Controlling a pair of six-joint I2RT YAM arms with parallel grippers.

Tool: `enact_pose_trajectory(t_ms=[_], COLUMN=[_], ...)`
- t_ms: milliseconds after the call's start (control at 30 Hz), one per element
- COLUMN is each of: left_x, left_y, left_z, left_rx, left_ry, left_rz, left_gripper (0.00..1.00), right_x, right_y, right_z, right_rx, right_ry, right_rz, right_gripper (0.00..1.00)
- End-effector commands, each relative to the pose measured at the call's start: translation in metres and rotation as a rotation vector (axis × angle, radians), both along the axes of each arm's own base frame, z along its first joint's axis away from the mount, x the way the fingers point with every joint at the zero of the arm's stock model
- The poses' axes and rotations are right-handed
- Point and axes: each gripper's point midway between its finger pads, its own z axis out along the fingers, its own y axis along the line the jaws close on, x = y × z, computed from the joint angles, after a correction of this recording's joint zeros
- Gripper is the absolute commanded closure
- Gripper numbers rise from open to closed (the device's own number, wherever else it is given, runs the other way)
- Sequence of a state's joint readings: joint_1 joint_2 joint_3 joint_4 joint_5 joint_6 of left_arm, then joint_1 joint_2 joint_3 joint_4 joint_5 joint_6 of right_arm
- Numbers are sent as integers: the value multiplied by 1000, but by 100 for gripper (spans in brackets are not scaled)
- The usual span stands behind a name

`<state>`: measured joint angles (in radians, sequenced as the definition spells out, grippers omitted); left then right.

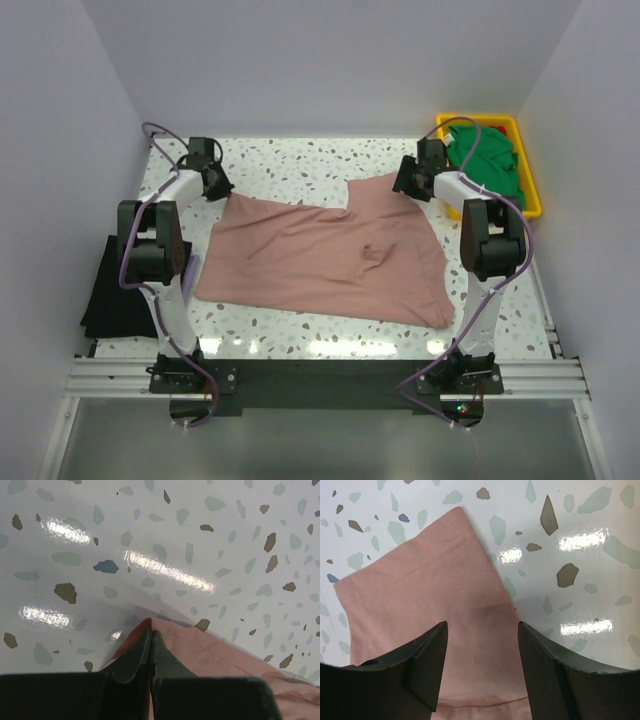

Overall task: Fold and stack the t-shirts
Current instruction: Fold the tshirt

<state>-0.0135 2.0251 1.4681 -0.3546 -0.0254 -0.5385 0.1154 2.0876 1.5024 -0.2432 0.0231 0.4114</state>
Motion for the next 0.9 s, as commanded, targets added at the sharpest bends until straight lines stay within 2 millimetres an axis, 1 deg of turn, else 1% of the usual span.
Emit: enact_pose_trajectory(t_ms=[0,67,133,267,300,600,867], left_x=[16,19,23,28,30,38,42], left_y=[0,3,-2,-5,9,19,22], left_z=[25,24,27,20,18,11,-2], left_rx=[-15,-17,-43,-63,-66,-113,-136], left_ry=[-72,-77,-92,-90,-93,-104,-97], left_rz=[-8,1,-14,-14,16,38,40], left_gripper=[100,100,100,100,100,100,100], right_x=[9,10,11,14,15,25,41], right_y=[0,-1,-1,-3,-3,-4,-4], right_z=[8,7,7,2,2,-4,3], right_rx=[16,17,15,16,15,6,-10], right_ry=[-26,-25,-28,-25,-26,-36,-78], right_rz=[-7,-7,-7,-8,-5,11,27], right_gripper=[39,39,39,38,38,38,37])
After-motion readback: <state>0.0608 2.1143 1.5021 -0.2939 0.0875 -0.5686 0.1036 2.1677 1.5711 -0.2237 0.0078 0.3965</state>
